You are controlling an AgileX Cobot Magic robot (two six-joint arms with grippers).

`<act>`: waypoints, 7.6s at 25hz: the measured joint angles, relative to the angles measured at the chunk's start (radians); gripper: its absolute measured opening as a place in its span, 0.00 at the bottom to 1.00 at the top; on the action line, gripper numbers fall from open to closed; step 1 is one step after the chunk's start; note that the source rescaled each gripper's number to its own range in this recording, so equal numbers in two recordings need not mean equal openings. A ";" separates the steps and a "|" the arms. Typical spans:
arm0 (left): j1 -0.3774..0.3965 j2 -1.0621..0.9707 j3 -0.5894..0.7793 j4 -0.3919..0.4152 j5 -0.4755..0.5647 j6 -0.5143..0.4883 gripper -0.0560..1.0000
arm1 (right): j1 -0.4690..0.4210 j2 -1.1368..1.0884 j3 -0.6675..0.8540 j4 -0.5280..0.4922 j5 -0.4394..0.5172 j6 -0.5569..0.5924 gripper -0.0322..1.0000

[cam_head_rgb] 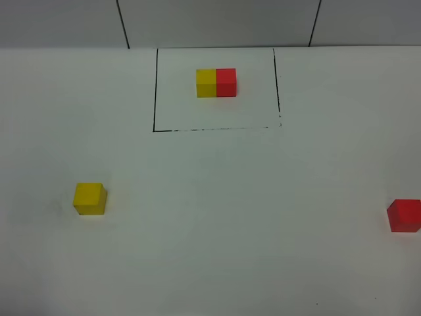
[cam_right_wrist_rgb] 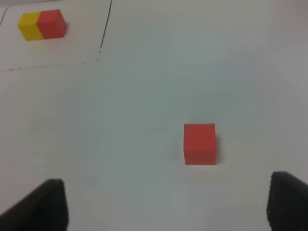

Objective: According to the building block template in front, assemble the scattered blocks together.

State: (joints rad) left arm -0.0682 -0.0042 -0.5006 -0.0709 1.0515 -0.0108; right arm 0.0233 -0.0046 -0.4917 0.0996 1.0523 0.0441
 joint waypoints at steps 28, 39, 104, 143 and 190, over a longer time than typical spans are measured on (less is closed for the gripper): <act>0.000 0.552 -0.223 0.093 0.041 -0.172 0.82 | 0.000 0.000 0.000 0.000 0.000 0.000 0.93; 0.000 1.232 -0.331 0.026 -0.071 -0.145 0.83 | 0.000 0.000 0.000 0.000 0.000 0.000 0.93; -0.220 1.909 -0.615 0.055 -0.373 -0.127 0.06 | -0.001 0.000 0.000 0.000 0.000 0.000 0.93; -0.588 2.445 -1.523 0.008 0.079 1.014 0.06 | -0.001 0.000 0.000 0.000 0.000 0.000 0.93; -0.564 2.184 -1.543 0.023 0.067 0.820 0.85 | -0.001 0.000 0.000 0.000 0.000 -0.001 0.93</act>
State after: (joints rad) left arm -0.6323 2.1797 -2.0434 -0.0478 1.1180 0.8094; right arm 0.0221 -0.0046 -0.4917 0.0996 1.0523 0.0431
